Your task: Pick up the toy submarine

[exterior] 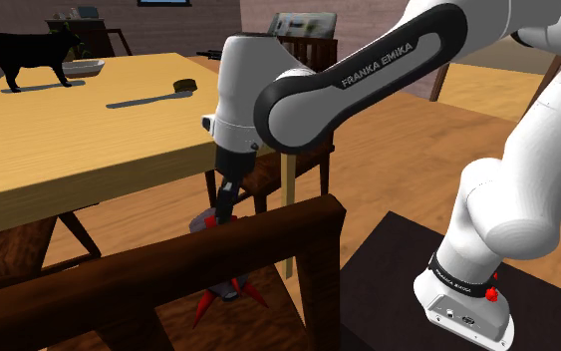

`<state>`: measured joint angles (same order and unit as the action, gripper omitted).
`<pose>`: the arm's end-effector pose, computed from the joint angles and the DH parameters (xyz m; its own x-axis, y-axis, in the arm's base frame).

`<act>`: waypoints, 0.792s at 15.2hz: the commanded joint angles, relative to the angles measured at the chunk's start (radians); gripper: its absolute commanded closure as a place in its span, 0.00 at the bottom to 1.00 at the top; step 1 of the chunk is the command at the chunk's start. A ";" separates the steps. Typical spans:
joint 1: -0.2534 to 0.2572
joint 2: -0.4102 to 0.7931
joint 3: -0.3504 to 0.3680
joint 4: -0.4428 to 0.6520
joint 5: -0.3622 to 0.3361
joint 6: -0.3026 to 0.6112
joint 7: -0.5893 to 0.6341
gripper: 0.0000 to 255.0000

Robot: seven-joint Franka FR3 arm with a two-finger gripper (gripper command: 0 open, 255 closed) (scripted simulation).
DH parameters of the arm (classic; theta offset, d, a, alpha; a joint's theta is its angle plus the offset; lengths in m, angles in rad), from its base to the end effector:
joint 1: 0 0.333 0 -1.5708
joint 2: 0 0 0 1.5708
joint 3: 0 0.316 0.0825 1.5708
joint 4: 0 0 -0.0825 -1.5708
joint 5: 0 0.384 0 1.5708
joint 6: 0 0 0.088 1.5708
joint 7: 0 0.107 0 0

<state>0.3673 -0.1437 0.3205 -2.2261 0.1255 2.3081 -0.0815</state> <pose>0.3995 0.3365 0.4530 0.7512 0.6222 0.2202 0.6452 -0.7627 -0.0461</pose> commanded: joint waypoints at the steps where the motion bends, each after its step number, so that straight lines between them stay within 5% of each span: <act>1: 0.000 0.014 0.001 -0.013 -0.002 0.028 -0.002 0.00; 6: 0.000 0.036 0.004 -0.041 -0.007 0.077 -0.001 0.00; 7: 0.000 0.034 0.004 -0.042 -0.006 0.077 -0.001 1.00; 12: 0.000 0.034 0.004 -0.042 -0.006 0.077 -0.001 1.00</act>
<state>0.3679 -0.1115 0.3250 -2.2673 0.1192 2.3856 -0.0821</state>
